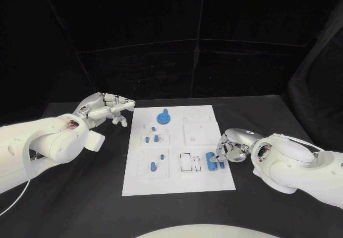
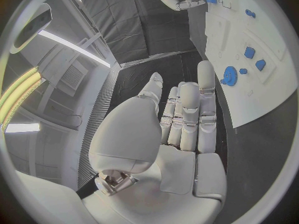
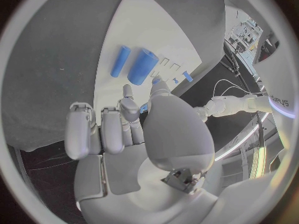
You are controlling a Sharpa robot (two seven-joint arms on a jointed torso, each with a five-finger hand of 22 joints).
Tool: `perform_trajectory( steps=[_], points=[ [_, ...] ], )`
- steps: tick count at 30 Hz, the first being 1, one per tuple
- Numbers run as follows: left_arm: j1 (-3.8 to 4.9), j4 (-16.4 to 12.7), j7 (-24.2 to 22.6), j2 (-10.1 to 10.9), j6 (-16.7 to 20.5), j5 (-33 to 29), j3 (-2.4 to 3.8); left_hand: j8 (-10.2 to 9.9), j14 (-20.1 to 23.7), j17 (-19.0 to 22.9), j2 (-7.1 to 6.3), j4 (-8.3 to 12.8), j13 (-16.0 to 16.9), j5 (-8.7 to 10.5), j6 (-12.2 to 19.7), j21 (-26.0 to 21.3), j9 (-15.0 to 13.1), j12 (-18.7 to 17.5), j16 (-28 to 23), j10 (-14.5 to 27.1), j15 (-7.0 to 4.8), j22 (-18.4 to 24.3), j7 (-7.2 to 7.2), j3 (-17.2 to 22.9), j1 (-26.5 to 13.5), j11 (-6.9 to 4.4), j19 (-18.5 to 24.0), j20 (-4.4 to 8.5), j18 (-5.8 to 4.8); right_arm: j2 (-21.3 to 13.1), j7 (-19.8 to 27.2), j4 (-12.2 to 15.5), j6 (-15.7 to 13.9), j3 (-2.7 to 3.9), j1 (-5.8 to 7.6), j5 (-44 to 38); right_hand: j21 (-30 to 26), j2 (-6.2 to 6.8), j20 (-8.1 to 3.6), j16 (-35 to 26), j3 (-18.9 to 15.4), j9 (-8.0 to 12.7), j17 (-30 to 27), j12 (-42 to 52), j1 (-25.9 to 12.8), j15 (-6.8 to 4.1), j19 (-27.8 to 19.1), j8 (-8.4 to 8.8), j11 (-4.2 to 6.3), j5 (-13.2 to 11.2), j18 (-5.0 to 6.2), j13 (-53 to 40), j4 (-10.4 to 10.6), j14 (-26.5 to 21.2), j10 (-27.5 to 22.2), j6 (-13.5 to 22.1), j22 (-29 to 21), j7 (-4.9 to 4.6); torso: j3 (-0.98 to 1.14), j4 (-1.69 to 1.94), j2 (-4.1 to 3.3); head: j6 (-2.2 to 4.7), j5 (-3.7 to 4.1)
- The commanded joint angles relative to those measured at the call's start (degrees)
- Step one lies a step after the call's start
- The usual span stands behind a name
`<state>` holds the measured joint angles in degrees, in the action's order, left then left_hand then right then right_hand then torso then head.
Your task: Assemble the parts on the task board
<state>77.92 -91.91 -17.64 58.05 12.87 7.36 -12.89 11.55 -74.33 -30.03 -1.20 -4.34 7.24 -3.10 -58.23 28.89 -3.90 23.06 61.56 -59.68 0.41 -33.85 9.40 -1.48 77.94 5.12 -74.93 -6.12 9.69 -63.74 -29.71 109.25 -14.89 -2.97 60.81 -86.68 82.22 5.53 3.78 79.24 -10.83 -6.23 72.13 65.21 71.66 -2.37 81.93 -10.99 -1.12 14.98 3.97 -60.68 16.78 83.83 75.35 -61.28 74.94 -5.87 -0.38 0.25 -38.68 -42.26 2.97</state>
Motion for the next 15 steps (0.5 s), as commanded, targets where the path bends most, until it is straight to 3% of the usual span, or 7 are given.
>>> perform_trajectory(
  steps=[1, 15],
  points=[
    [0.06, 0.0, -1.2, 0.0, -0.5, -0.8, 0.03, 0.4, 0.5, 0.1, 0.35, 0.2, -0.1, -0.05, 0.3, -0.2, 0.0, 0.1, -0.3, 0.3, -0.02, 0.1, -0.1, 0.1, 0.0, 0.07, 0.4, 0.12, 0.67, 0.6, -1.8, -0.1, 2.5, -0.07, -0.41, -3.3, 0.4, -0.09, -0.1, 0.3, -0.3, -0.2, 0.2, 0.2, -0.8, -0.44, 0.4, -0.51, 0.0, -0.3, -1.16, -0.1, 0.0, 3.2, 0.2, -0.1, 4.1, 0.25, -0.03, 0.02, -0.03, -0.07, -0.01],
    [0.05, 0.1, -0.4, 0.1, -1.0, -0.8, 0.03, 0.4, 0.5, 0.1, 0.35, 0.2, -0.1, -0.05, 0.3, -0.2, 0.0, 0.1, -0.3, 0.3, -0.02, 0.1, -0.1, 0.1, 0.0, 0.07, 0.4, 0.12, 0.67, 3.1, -2.1, -1.7, 4.1, -0.11, -1.65, -5.1, 0.6, -0.34, -0.13, 0.4, -0.3, -0.6, 0.4, 0.3, -1.2, -0.48, 0.5, -0.93, 0.07, -0.3, -1.2, -0.3, 0.0, 3.2, 0.2, -0.2, 4.3, 0.35, -0.1, 0.09, -0.08, -0.48, -0.24]
  ],
)
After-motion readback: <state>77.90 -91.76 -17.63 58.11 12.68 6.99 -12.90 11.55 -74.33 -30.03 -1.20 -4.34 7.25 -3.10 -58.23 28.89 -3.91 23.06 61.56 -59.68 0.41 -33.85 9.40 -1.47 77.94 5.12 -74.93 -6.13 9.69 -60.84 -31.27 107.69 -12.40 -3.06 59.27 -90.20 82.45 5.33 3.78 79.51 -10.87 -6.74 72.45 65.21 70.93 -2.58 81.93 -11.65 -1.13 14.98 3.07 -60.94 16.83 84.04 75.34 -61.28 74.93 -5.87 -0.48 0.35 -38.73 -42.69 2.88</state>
